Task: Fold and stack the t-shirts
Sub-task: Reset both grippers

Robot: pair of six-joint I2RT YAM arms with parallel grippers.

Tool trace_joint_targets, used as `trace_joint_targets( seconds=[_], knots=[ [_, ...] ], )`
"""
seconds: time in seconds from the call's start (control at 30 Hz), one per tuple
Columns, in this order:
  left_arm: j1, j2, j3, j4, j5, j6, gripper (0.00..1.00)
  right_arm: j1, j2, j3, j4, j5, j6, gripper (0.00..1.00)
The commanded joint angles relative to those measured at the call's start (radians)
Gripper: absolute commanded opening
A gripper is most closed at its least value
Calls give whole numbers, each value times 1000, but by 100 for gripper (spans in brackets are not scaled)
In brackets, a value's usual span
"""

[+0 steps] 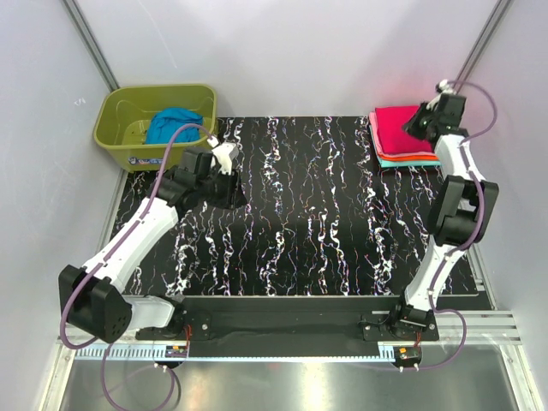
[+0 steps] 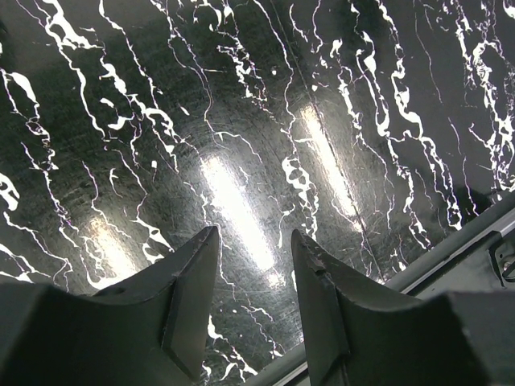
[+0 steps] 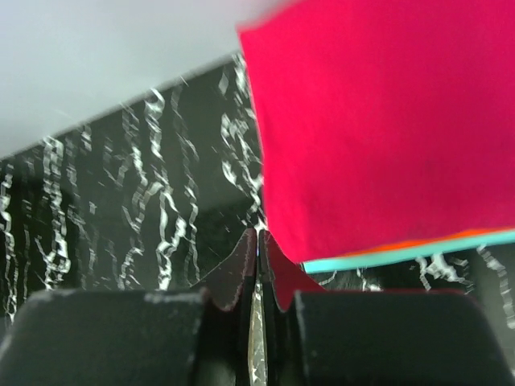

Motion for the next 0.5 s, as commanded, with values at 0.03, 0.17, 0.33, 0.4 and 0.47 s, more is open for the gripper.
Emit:
trace_joint_targets(
  seconds=[0.03,0.17,0.33,0.4,0.47],
  knots=[
    [3,13,-3,43,29,1,47,-3,88,-1,96,-65,77,8],
    [3,16,-3,41,16,1,47,1,145,-9,101,-82,71,8],
    [3,19,-8,41,9,1,47,1,171,-42,125,-72,62,8],
    [3,19,-8,41,12,1,48,1,178,-45,126,-72,63,8],
    [3,21,-8,41,10,1,47,1,165,-70,126,-65,68,8]
  ],
)
